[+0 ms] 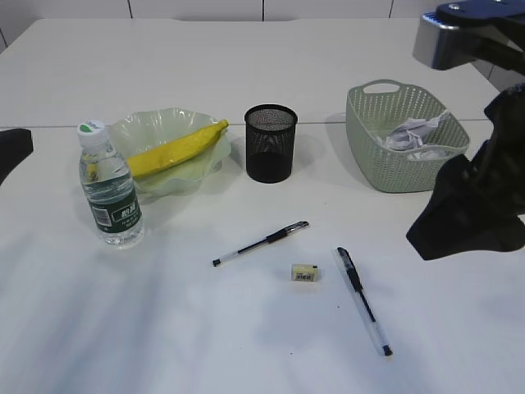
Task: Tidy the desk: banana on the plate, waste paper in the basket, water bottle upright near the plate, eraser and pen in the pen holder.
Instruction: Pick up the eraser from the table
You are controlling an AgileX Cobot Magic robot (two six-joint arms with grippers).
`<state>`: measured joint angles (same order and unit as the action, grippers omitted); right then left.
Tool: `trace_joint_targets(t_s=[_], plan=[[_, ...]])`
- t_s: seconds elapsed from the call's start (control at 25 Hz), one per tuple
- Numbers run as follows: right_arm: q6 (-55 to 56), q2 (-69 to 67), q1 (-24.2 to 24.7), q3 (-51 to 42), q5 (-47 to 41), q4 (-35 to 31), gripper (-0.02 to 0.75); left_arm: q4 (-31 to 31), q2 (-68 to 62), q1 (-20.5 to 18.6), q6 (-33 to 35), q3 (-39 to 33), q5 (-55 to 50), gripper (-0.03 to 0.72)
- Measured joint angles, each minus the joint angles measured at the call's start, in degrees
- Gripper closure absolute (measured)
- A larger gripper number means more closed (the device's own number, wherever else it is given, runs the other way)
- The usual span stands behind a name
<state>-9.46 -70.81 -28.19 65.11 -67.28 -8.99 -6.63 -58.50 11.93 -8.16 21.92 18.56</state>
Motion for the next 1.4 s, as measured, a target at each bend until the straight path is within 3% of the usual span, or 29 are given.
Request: trace_joint_targets(t_s=[0.36,0.84,1.4], plan=[[13.04,0.0,0.0,0.0,0.64,8.99,0.234,0.0,0.95,0.0,-0.14,0.87,-3.65,0.099],[16.02,-7.42,0.0,0.0,1.99,8.99,0.235,0.0,0.95,0.0,-0.37,0.87,-3.97,0.099],[20.1,-19.69,0.0,0.0,10.55,8.99,0.27,0.0,0.95,0.0,-0.37,0.87,-4.74,0.106]])
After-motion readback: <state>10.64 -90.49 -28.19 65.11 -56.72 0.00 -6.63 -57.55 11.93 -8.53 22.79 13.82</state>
